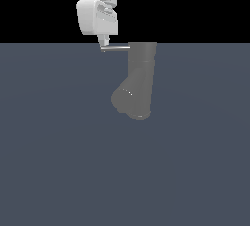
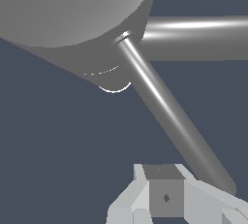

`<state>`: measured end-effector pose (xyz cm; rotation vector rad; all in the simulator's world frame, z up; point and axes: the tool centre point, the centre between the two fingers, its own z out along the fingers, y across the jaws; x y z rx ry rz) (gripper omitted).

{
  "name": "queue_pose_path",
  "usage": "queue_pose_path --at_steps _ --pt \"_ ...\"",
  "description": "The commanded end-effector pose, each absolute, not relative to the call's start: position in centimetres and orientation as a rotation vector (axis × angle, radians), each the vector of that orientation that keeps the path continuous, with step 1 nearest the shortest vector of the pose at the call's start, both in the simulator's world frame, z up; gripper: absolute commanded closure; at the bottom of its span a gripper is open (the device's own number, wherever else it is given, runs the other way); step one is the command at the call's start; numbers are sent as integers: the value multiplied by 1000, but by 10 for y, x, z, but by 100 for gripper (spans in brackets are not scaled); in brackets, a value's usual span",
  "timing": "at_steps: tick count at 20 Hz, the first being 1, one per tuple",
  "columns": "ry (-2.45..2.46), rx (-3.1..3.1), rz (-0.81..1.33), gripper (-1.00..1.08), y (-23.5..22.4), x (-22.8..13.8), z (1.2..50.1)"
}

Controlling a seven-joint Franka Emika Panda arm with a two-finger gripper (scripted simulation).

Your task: Turn on the faucet by rotating a designated handle.

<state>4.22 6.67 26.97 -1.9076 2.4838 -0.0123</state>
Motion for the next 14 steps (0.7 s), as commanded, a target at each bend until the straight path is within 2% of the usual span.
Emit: queue_pose_path --at_steps 1,14 --pt "2492 -1906 -9 108 61 34 270" --pt "2492 -1909 -5 108 39 -4 270"
